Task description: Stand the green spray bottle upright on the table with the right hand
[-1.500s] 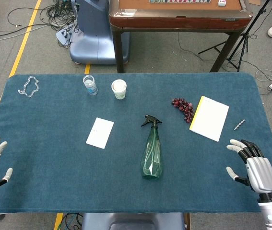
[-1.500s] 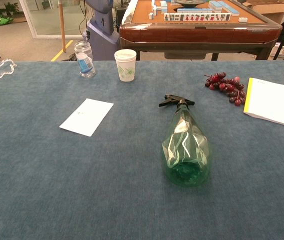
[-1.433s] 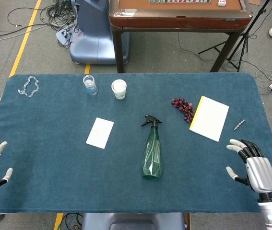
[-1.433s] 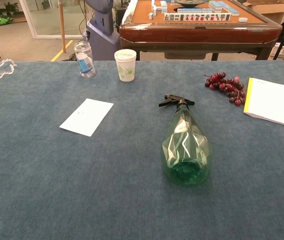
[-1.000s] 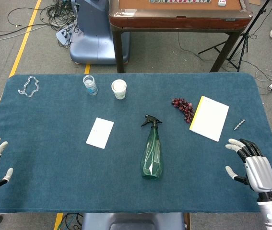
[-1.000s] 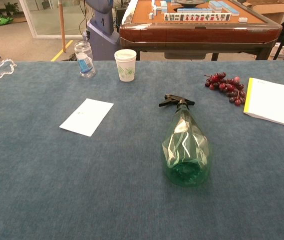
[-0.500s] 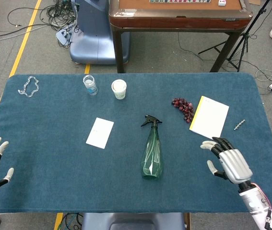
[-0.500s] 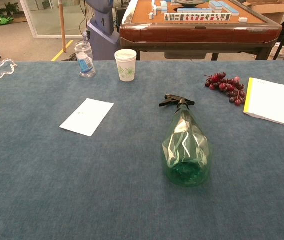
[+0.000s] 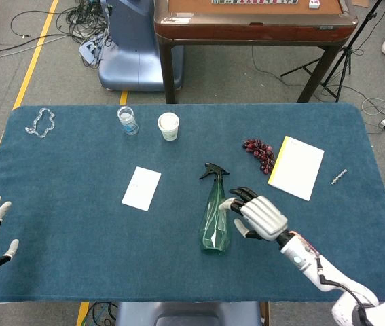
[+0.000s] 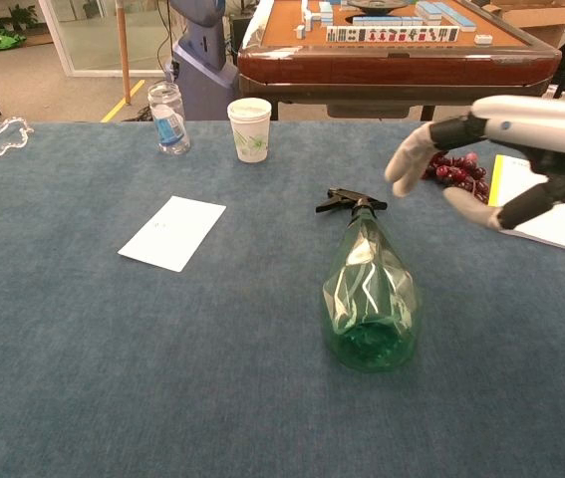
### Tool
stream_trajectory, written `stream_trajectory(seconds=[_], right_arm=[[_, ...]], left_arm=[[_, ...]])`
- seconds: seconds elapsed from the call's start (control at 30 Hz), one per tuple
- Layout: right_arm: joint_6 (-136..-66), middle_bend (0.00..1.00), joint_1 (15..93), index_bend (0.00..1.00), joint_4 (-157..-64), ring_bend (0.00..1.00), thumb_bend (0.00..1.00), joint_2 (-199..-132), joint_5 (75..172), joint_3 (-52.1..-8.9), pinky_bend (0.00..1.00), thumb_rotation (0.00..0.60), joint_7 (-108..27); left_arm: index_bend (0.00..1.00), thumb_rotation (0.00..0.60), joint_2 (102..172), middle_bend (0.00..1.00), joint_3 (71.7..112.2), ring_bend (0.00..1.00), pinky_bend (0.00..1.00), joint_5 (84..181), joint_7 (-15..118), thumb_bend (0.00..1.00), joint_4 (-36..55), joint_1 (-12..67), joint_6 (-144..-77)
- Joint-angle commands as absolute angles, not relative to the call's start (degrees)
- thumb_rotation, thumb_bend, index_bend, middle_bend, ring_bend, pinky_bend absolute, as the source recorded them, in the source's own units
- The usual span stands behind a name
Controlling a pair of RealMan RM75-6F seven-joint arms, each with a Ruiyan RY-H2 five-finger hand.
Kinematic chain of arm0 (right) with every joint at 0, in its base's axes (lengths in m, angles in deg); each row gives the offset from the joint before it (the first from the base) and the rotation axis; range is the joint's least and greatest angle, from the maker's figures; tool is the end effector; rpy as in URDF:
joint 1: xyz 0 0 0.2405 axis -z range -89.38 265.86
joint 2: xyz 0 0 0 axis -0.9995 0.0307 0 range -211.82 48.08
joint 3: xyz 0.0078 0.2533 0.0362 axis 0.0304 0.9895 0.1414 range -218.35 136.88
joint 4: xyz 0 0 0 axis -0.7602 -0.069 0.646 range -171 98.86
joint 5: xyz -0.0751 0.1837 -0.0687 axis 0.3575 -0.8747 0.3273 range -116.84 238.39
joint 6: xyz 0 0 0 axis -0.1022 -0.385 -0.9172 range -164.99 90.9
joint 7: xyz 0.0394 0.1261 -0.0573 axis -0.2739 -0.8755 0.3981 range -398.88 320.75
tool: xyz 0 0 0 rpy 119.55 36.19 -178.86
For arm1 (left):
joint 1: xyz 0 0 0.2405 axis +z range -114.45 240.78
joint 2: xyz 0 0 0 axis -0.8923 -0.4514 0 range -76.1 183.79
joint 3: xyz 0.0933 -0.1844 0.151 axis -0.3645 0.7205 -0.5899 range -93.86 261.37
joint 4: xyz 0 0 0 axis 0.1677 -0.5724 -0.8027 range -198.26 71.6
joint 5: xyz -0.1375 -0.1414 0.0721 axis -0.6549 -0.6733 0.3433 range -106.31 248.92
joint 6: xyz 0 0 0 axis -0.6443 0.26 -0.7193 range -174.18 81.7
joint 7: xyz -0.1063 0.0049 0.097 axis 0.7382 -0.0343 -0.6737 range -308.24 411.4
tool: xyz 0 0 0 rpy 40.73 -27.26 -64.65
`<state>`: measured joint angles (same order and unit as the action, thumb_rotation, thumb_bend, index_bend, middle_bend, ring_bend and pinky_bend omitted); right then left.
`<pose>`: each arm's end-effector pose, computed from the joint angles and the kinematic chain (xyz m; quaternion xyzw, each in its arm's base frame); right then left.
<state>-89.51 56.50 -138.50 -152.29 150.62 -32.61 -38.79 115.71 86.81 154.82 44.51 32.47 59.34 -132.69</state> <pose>-0.1503 -0.2743 0.0489 0.7760 -0.3799 0.4140 0.2866 -0.3092 0.1753 0.1719 -0.5927 -0.3641 -0.3535 0.6254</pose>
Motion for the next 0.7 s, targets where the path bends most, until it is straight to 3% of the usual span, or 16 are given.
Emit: stream_trajectory(seconds=[0.03,0.43,0.7], right_arm=[[-86.29,0.31,52.84,0.29,-135.93,0.09,0.62,-156.0,149.43,-31.44,0.13,0.6,-38.77],[-78.86,0.31,44.54,0.3,-131.5,0.09,0.62,-164.18,147.51,-32.21,0.13,0.6,-38.99],[-78.24,0.34,43.3,0.34,-131.29,0.11,0.63,-163.92,148.77,-35.21,0.13,0.6,-39.3]], left_arm=[[0.09,0.6,115.65,0.0,86.76,0.0,0.0,154.84,44.61,0.36,32.43,59.42,-132.75],[0.09,0.6,115.2,0.0,86.52,0.0,0.0,154.39,45.26,0.36,32.23,60.43,-133.54],[0.09,0.6,114.99,0.0,86.36,0.0,0.0,154.38,45.22,0.36,32.38,60.69,-133.52]])
